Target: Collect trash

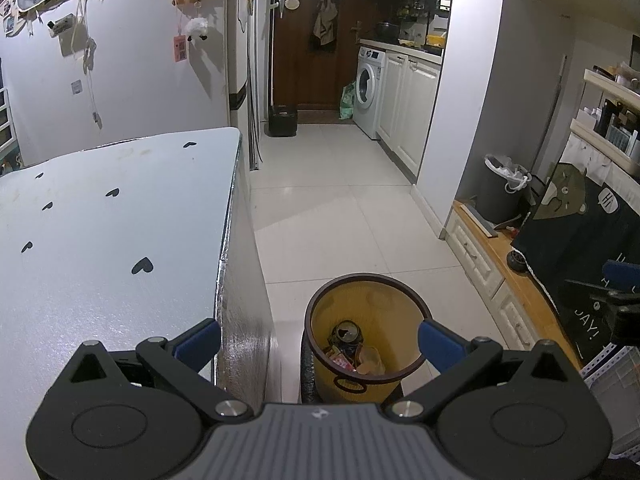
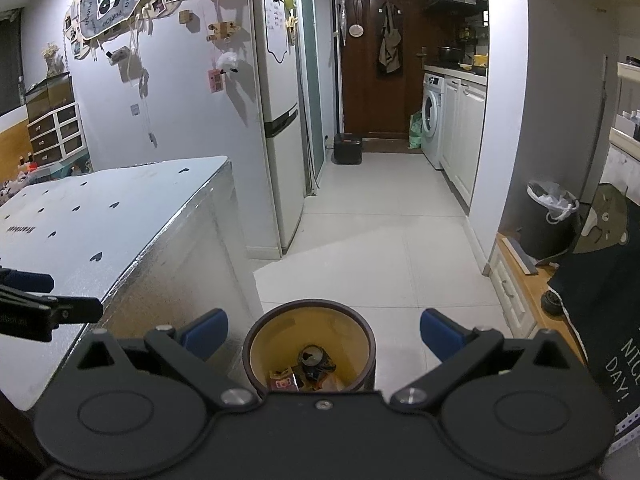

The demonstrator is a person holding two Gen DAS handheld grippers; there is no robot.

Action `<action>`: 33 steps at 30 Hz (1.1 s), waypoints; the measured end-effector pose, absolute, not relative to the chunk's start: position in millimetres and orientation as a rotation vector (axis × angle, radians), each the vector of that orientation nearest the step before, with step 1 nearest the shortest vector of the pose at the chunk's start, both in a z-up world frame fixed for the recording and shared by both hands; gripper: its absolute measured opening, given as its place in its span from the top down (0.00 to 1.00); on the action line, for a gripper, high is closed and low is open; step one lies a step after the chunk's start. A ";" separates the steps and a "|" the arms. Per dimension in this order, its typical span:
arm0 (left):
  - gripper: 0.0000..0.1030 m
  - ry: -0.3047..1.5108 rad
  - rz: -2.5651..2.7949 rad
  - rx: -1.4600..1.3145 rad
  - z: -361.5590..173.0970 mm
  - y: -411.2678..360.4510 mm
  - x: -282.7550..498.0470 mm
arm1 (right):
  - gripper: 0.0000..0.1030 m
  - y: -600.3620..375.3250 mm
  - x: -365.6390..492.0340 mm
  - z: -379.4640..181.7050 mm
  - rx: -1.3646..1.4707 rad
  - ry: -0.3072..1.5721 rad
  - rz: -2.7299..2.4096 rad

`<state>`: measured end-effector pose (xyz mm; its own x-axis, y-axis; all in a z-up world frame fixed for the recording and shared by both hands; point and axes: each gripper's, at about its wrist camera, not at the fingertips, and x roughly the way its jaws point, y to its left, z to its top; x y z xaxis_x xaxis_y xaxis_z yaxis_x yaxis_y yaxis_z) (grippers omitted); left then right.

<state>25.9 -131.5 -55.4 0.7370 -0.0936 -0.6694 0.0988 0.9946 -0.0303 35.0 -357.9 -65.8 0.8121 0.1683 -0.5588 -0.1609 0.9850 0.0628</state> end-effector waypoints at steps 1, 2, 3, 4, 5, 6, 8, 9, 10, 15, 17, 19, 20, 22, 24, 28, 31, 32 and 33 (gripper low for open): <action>0.00 0.736 -0.105 0.007 -55.5 -131.7 26.2 | 0.00 -358.2 35.2 -66.0 0.011 0.597 0.176; 0.00 0.737 -0.105 0.007 -55.6 -132.1 26.6 | 0.00 -358.5 35.4 -66.1 0.011 0.597 0.176; 0.00 0.737 -0.104 0.008 -55.6 -132.1 27.0 | 0.00 -359.2 35.1 -66.5 0.010 0.596 0.176; 0.00 0.738 -0.104 0.008 -55.6 -132.4 27.4 | 0.00 -359.1 35.1 -66.5 0.010 0.597 0.177; 0.00 0.738 -0.103 0.008 -55.6 -132.5 27.7 | 0.00 -359.1 35.2 -66.5 0.010 0.597 0.177; 0.00 0.738 -0.103 0.008 -55.6 -132.5 27.8 | 0.00 -359.0 35.2 -66.6 0.008 0.597 0.177; 0.00 0.740 -0.102 0.009 -55.3 -133.1 27.7 | 0.00 -359.1 35.9 -66.8 0.008 0.597 0.177; 0.00 0.741 -0.103 0.008 -55.4 -132.8 28.0 | 0.00 -359.0 35.9 -66.8 0.008 0.598 0.177; 0.00 0.742 -0.103 0.008 -55.6 -132.6 28.5 | 0.00 -358.9 35.8 -66.8 0.008 0.598 0.177; 0.00 0.745 -0.109 0.013 -56.2 -133.4 30.0 | 0.00 -359.5 36.8 -67.1 0.009 0.599 0.176; 0.00 0.745 -0.109 0.014 -56.4 -133.9 29.8 | 0.00 -359.6 36.9 -67.0 0.008 0.599 0.176; 0.00 0.745 -0.107 0.015 -56.4 -133.6 29.7 | 0.00 -359.6 36.9 -67.0 0.008 0.600 0.176; 0.00 0.745 -0.106 0.014 -56.5 -134.1 29.7 | 0.00 -359.9 37.1 -67.2 0.008 0.600 0.176; 0.00 0.745 -0.107 0.014 -56.4 -133.9 29.9 | 0.00 -360.8 37.5 -68.1 0.007 0.602 0.175; 0.00 0.745 -0.107 0.015 -56.4 -133.7 29.9 | 0.00 -362.5 38.0 -69.4 0.006 0.604 0.175; 0.00 0.745 -0.108 0.016 -56.4 -133.5 29.9 | 0.00 -362.3 38.1 -69.2 0.007 0.604 0.175; 0.00 0.745 -0.107 0.015 -56.3 -134.2 29.9 | 0.00 -362.5 38.2 -69.3 0.007 0.604 0.174; 0.00 0.745 -0.107 0.015 -56.3 -134.3 29.8 | 0.00 -362.6 38.2 -69.4 0.007 0.604 0.175; 0.00 0.745 -0.108 0.016 -56.2 -133.8 29.8 | 0.00 -362.2 38.2 -69.1 0.007 0.604 0.174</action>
